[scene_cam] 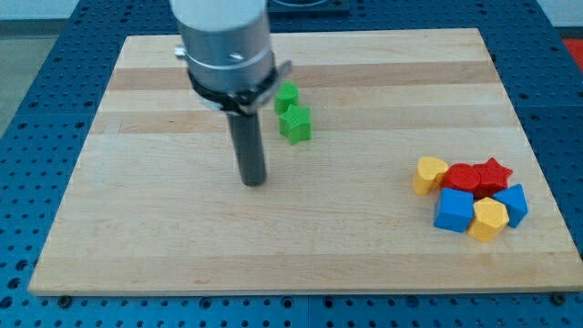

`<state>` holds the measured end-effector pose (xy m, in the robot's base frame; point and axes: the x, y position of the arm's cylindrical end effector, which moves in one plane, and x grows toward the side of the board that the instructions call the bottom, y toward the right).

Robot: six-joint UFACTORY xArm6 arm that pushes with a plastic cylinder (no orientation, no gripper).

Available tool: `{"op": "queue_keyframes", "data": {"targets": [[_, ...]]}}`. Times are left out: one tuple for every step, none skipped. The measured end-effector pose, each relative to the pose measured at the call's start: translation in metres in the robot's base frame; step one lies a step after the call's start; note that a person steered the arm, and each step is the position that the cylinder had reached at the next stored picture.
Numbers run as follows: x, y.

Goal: Move the red star to the top right of the green star

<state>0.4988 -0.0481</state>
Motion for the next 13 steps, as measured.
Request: {"op": "queue_keyframes", "data": {"targets": [[0.018,0.048],[0.042,0.083],[0.081,0.11],[0.094,0.157],[0.094,0.214],[0.095,0.272],[0.096,0.298],[0.084,0.298],[0.064,0.298],[0.049,0.295],[0.032,0.295],[0.009,0.29],[-0.006,0.278]]}}
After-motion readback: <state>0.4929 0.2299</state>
